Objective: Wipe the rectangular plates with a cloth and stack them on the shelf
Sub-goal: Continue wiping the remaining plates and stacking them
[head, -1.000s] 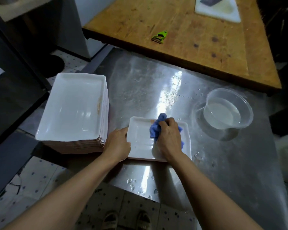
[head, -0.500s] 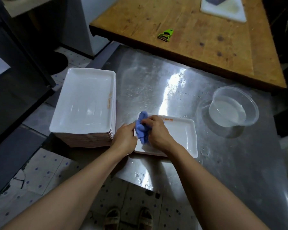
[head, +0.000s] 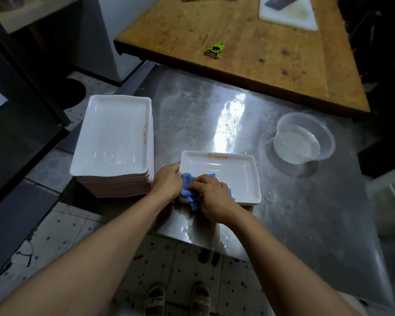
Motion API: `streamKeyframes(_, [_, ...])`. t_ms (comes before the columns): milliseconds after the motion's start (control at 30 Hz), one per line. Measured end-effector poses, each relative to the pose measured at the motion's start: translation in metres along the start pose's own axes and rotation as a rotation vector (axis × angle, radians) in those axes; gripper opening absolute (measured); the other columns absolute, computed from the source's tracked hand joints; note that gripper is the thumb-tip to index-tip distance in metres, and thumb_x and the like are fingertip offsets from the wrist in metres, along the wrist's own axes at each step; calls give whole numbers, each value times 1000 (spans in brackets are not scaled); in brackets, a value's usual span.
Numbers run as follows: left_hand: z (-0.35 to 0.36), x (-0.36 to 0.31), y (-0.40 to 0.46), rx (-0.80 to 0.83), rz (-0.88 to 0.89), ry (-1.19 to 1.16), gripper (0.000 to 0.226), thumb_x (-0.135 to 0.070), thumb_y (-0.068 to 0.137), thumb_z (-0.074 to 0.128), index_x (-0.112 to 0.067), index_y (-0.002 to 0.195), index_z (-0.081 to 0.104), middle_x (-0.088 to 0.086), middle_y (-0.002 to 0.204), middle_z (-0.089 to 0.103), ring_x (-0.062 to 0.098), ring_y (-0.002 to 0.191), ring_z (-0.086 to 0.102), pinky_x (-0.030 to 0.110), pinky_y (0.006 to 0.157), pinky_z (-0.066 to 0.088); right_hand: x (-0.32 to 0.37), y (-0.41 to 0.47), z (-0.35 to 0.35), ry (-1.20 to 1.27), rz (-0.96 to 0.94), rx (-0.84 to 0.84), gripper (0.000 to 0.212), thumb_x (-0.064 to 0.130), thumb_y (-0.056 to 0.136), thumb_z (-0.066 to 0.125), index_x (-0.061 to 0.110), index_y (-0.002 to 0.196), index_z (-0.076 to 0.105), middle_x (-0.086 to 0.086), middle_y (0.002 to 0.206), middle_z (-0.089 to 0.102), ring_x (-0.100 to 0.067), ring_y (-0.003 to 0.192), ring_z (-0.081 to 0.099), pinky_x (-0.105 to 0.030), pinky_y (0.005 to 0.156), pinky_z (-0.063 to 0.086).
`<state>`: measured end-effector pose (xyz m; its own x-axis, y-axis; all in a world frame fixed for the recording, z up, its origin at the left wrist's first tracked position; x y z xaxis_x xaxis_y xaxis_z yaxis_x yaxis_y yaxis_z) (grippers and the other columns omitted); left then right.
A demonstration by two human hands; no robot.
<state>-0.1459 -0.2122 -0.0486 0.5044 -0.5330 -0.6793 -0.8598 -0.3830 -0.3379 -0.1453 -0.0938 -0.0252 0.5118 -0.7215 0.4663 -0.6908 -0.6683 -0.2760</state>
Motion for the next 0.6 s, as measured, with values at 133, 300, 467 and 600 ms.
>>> streamKeyframes(133, [5,-5,1,-43,10,176,31,-14,89,49,-10,118,60,17,120,60,36,108,55,35,84,43,-18,-16,-8,-85,63,-60,31,16,83,60,23,113,59,0,124,47,-24,111,46,-32,84,24])
streamKeyframes(300, [8,-3,4,-64,0,265,35,-13,85,52,-13,119,59,15,119,59,36,106,55,35,82,44,-59,-36,-29,-123,211,-140,25,10,83,54,19,105,63,-3,115,50,-25,107,47,-33,84,25])
streamKeyframes(467, [7,-7,6,-81,25,264,33,-8,82,53,-9,113,63,15,112,63,36,102,57,34,78,43,-104,-34,-45,-110,309,-224,25,5,77,56,13,99,65,-7,110,50,-30,98,54,-28,73,32])
streamKeyframes(600, [8,-11,8,-80,47,260,30,-3,80,54,-4,109,64,16,109,64,35,100,57,31,74,41,-120,-5,-55,-145,303,-273,31,7,85,53,6,115,56,-12,121,46,-31,104,52,-28,73,35])
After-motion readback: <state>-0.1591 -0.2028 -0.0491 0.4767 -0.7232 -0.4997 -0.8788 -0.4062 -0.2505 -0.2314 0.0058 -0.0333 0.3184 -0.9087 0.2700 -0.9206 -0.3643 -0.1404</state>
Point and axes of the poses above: each hand's wrist, its own y-axis towards the middle knuckle, its own z-axis out of the palm, x = y × z, the point moved 9 cm from there along y, towards the middle knuckle
